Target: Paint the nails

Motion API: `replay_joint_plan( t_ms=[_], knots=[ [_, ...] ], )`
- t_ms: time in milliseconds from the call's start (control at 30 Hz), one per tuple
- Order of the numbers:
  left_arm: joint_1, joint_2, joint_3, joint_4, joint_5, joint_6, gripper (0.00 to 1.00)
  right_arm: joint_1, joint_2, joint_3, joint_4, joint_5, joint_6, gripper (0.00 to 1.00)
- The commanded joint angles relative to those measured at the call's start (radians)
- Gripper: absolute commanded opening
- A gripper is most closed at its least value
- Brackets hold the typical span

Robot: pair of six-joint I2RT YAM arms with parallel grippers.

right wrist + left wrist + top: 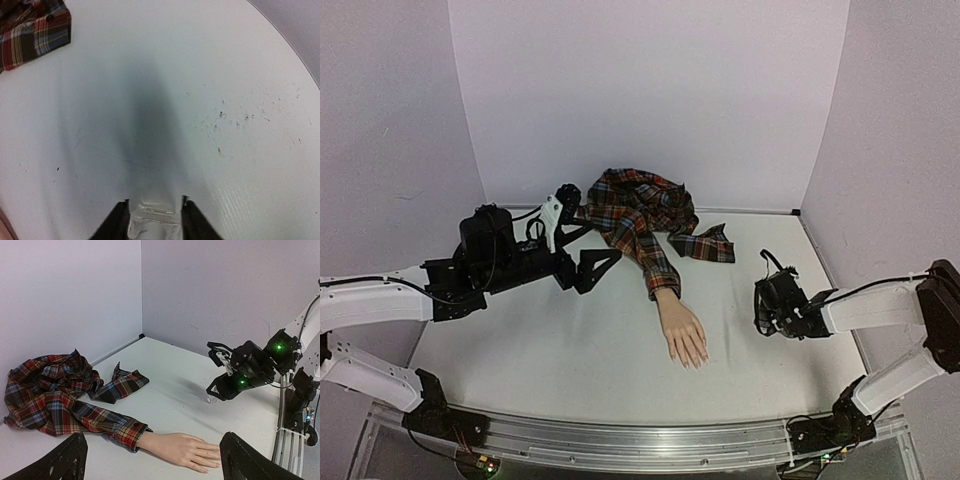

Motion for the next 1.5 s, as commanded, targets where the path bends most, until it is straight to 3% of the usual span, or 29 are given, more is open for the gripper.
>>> replay_joint_plan(
  t_ms=[0,67,133,333,567,700,1033,1467],
  knots=[
    [0.046,-0.010,-0.001,0.014,-0.036,-0.079,0.96,-0.003,-0.095,0.018,-0.014,-0.012,-0.011,0.69],
    [0.099,-0.016,-0.013,0.012,-0.051,-0.148,0.96,-0.003,-0.152,0.031,-0.058,-0.013,-0.034,0.88],
    [0.157,-0.025,-0.029,0.003,-0.096,-0.206,0.96,-0.004,-0.217,0.052,-0.099,-0.015,-0.064,0.97],
    [0.327,-0.081,-0.064,-0.076,-0.189,-0.318,0.97,-0.101,-0.425,0.062,-0.137,-0.117,-0.157,0.98],
    [0.598,-0.194,-0.193,-0.107,-0.254,-0.406,0.99,-0.453,-0.499,0.043,-0.097,-0.438,-0.287,0.98],
    [0.695,-0.263,-0.276,-0.096,-0.313,-0.415,1.00,-0.526,-0.530,0.027,-0.088,-0.469,-0.365,0.98],
    [0.719,-0.341,-0.369,-0.006,-0.276,-0.424,0.99,-0.527,-0.682,-0.067,-0.049,-0.427,-0.393,0.98],
    [0.719,-0.274,-0.369,0.057,-0.201,-0.451,0.98,-0.526,-0.673,-0.060,-0.047,-0.434,-0.388,0.98]
  ],
)
